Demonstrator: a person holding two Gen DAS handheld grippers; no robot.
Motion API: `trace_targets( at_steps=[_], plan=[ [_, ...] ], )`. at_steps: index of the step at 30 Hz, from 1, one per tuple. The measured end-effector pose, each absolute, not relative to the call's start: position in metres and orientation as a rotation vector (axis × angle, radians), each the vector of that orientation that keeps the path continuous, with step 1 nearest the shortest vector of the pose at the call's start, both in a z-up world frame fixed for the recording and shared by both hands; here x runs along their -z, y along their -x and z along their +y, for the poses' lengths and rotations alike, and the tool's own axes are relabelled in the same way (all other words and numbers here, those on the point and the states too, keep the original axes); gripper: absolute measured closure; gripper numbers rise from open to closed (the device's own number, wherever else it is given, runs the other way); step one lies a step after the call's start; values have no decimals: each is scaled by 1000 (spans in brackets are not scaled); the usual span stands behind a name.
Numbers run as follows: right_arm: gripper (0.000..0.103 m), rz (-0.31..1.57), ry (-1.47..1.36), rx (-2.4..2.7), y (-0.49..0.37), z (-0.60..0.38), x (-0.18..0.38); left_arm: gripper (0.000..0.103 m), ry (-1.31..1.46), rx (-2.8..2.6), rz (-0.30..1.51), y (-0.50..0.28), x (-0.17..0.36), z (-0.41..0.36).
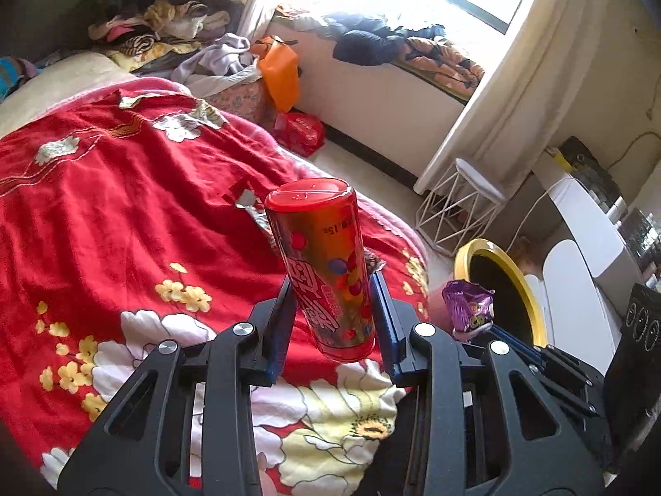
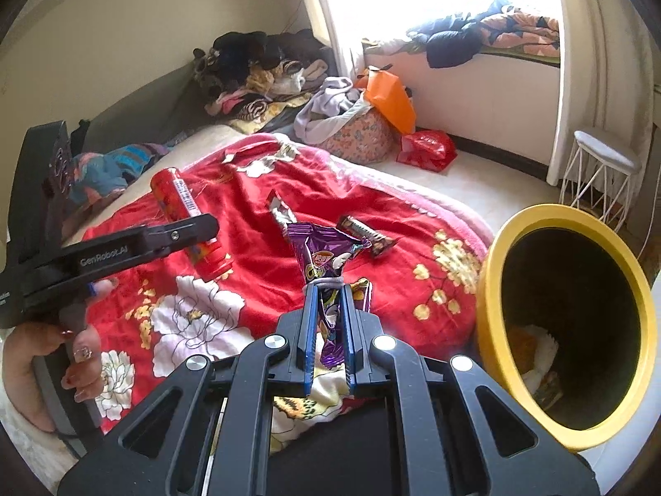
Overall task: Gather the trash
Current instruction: 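Carry the red tube with the left tool while the right tool carries the purple wrapper over the bin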
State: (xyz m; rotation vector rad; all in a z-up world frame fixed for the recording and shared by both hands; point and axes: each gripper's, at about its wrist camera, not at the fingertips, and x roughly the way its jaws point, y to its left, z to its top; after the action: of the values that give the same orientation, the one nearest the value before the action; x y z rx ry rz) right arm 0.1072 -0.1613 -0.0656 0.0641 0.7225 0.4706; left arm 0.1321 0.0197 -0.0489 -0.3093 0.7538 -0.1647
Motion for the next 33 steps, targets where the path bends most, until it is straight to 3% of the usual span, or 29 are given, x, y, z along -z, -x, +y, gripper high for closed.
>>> trace_targets(
  at_steps=[18,33],
  plan=[
    [92,685,-161,-343,-114,-223,56,74,270,263,725,-132,33,-19],
    [92,683,-278,-119,-124,-316,73,75,170,426,741,-148,34,-110]
  ],
)
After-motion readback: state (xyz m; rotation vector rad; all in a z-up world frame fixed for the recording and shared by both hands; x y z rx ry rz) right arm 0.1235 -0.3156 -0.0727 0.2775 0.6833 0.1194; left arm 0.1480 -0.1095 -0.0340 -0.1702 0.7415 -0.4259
